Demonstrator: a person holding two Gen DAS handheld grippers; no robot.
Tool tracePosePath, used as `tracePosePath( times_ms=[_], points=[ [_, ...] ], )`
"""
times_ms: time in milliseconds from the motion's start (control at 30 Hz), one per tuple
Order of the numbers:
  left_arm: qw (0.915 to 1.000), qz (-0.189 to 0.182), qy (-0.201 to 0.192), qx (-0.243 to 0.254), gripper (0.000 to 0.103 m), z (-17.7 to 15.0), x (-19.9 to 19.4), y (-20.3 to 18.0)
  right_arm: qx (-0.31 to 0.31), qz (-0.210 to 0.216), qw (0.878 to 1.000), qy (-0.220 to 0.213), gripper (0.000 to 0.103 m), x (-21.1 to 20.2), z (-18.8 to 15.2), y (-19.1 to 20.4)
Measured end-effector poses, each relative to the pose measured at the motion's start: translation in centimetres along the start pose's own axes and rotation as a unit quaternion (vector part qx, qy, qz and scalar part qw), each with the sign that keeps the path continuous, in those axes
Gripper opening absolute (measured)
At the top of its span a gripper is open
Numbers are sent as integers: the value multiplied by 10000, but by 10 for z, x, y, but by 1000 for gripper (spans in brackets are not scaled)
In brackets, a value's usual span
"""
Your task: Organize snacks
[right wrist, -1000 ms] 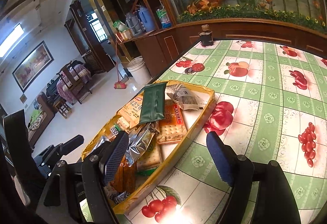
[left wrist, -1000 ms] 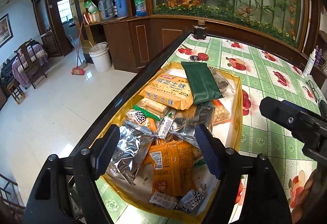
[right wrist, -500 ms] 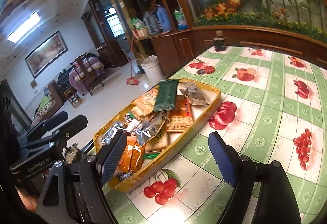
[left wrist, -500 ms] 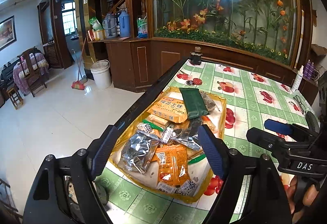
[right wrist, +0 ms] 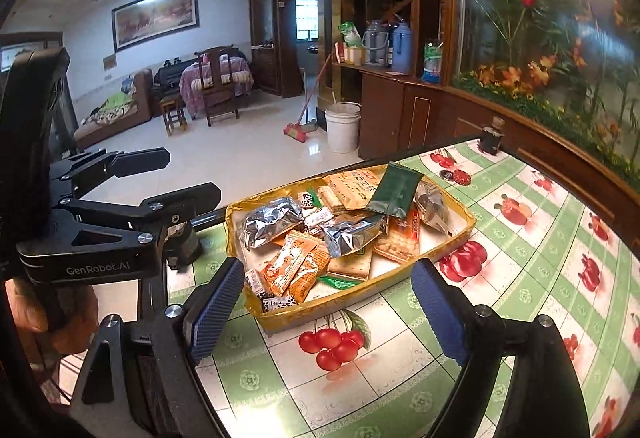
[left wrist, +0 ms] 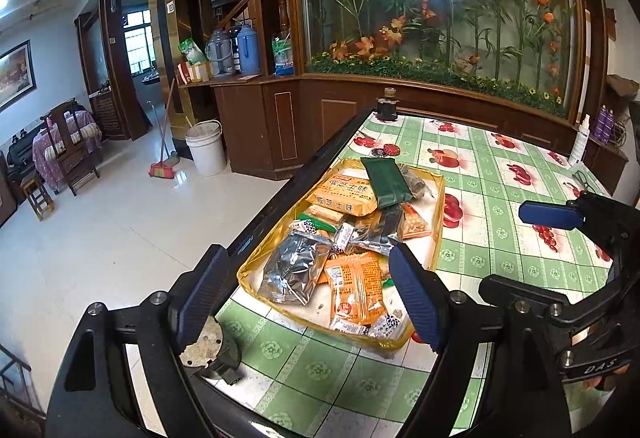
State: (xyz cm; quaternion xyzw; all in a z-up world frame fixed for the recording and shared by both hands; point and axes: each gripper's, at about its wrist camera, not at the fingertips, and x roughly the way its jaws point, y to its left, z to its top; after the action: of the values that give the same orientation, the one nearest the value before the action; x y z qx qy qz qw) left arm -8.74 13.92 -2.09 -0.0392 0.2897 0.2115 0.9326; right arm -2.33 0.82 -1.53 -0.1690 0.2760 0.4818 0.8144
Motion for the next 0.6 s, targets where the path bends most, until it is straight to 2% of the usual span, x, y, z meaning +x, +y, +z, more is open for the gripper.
tracePosePath(
  times_ms=[300, 500, 600],
  points=[
    [9996, 217, -106, 143, 83, -6, -20, -1, -126, 7, 9999, -22, 87, -10, -1, 1],
    [9966, 591, -259, 520, 83, -6, -31, -13, -225, 31, 9997, -49, 87, -14, -1, 2],
    [9964, 542, -330, 568, 83, -7, -38, -14, -288, 53, 9996, -46, 87, -15, -1, 5]
  ],
)
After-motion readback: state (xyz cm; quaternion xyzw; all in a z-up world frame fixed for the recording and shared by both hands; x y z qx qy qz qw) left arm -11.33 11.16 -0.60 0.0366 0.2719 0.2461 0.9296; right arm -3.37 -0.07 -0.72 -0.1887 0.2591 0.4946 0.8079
